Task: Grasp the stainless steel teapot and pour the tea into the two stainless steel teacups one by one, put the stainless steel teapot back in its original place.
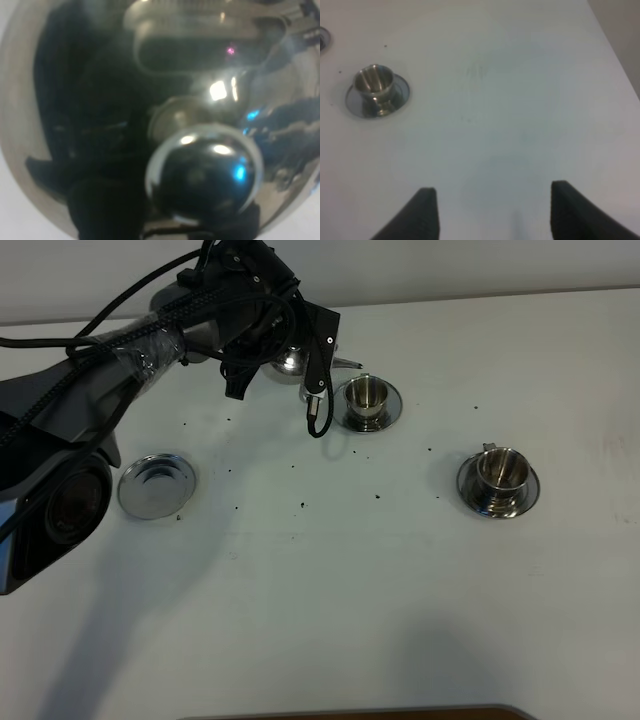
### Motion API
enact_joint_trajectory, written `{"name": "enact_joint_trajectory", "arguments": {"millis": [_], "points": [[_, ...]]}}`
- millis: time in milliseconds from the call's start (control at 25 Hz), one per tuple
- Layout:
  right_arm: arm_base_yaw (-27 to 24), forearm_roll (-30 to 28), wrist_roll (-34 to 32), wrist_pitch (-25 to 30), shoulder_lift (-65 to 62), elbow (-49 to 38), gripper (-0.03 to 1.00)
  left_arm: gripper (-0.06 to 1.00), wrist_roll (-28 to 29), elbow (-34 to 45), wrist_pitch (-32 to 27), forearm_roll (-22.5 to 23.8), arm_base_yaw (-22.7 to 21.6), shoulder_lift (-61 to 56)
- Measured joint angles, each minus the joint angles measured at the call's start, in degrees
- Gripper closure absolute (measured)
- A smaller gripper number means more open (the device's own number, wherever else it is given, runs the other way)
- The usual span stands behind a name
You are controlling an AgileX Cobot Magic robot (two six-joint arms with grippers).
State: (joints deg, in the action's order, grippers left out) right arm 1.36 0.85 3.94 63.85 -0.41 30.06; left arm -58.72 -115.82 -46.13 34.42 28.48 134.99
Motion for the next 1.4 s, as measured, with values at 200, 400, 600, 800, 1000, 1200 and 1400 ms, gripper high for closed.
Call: {"name": "enact_joint_trajectory", "arguments": {"millis": [200, 400, 600, 800, 1000, 1200, 1400], "points": [[0.0, 0.0, 0.1, 0.0, 0.0, 0.0, 0.48, 0.69, -1.5, 0.1, 0.3, 0.0, 0.3, 0.0], [0.0, 0.0, 0.1, 0.0, 0.0, 0.0, 0.48, 0.69, -3.3, 0.3, 0.3, 0.3, 0.3, 0.0], [0.0, 0.0, 0.1, 0.0, 0.0, 0.0, 0.48, 0.69, -4.7, 0.4, 1.1, 2.7, 0.3, 0.0], [0.0, 0.0, 0.1, 0.0, 0.0, 0.0, 0.48, 0.69, -4.8, 0.5, 2.1, 5.9, 0.3, 0.0], [0.0, 0.0, 0.1, 0.0, 0.0, 0.0, 0.48, 0.69, -4.8, 0.5, 3.4, 6.4, 0.3, 0.0], [0.0, 0.0, 0.1, 0.0, 0.0, 0.0, 0.48, 0.69, -5.6, 0.5, 4.3, 6.6, 0.3, 0.0], [0.0, 0.0, 0.1, 0.0, 0.0, 0.0, 0.48, 0.69, -6.3, 0.5, 5.4, 6.6, 0.3, 0.0]]}}
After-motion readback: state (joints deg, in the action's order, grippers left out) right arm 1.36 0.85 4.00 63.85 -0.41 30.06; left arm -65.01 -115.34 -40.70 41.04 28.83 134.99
